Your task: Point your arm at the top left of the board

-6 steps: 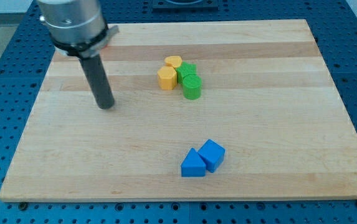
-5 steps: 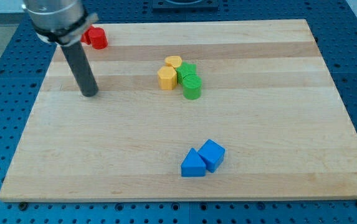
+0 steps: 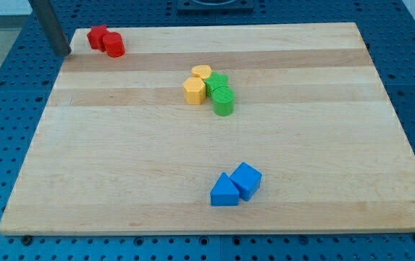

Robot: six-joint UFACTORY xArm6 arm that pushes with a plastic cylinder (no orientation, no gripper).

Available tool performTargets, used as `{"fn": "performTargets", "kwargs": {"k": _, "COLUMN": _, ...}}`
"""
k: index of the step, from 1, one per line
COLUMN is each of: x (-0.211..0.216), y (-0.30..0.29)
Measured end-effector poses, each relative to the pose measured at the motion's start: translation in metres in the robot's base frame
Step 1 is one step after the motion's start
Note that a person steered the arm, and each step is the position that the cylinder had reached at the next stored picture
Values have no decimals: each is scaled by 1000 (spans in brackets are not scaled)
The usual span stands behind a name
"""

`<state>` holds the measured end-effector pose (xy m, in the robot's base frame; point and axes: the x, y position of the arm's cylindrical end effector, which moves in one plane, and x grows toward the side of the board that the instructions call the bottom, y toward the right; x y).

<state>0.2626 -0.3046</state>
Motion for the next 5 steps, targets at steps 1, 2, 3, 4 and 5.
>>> {"fn": "performTargets", "kwargs": {"k": 1, "x": -36, "y": 0}}
{"fn": "performTargets", "kwargs": {"k": 2, "x": -55, "y": 0}}
{"fn": "performTargets", "kwargs": {"k": 3, "x": -60, "y": 8}}
{"fn": "performTargets", "kwargs": {"k": 4, "x": -57, "y": 19}}
{"fn": "performTargets", "kwargs": {"k": 5, "x": -46, "y": 28}}
